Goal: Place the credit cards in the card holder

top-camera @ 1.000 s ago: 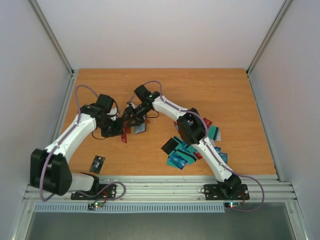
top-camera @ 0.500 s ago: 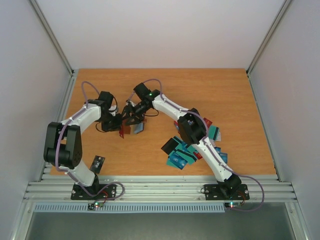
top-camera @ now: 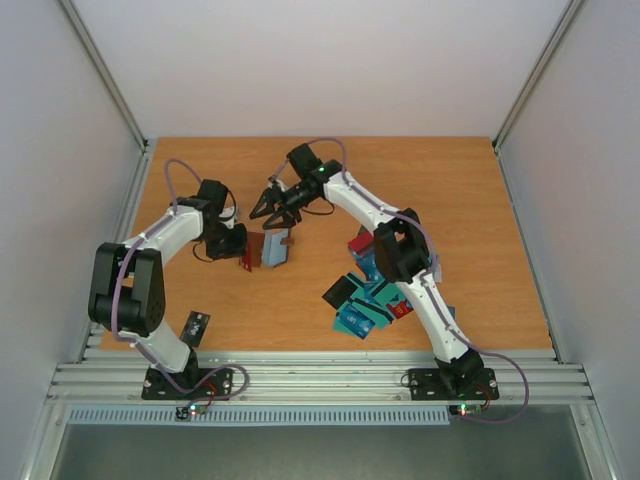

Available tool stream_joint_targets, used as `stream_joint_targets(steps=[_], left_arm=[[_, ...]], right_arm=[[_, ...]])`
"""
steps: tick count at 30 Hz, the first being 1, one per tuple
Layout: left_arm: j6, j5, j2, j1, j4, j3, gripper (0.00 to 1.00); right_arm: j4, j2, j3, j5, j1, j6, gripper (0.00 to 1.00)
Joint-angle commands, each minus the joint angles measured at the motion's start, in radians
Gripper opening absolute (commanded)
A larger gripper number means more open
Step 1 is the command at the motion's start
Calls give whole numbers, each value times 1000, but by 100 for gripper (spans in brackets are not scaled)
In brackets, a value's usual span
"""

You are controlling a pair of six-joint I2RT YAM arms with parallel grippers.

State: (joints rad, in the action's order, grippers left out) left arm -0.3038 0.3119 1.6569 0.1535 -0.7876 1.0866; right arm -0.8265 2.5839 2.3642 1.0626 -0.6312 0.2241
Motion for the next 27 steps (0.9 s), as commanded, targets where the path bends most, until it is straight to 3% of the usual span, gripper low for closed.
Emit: stream_joint_targets(steps=[1, 10, 27], left_arm=[[29, 19, 9, -2, 26, 29, 0], [31, 34, 1, -2, 29, 32, 0], [18, 87, -35, -1, -5, 49, 0]], right_arm=[[-48, -100, -34, -7, 17, -56, 58], [-154, -141, -116, -115, 18, -149, 56], [-13, -20, -102, -80, -12, -58, 54]])
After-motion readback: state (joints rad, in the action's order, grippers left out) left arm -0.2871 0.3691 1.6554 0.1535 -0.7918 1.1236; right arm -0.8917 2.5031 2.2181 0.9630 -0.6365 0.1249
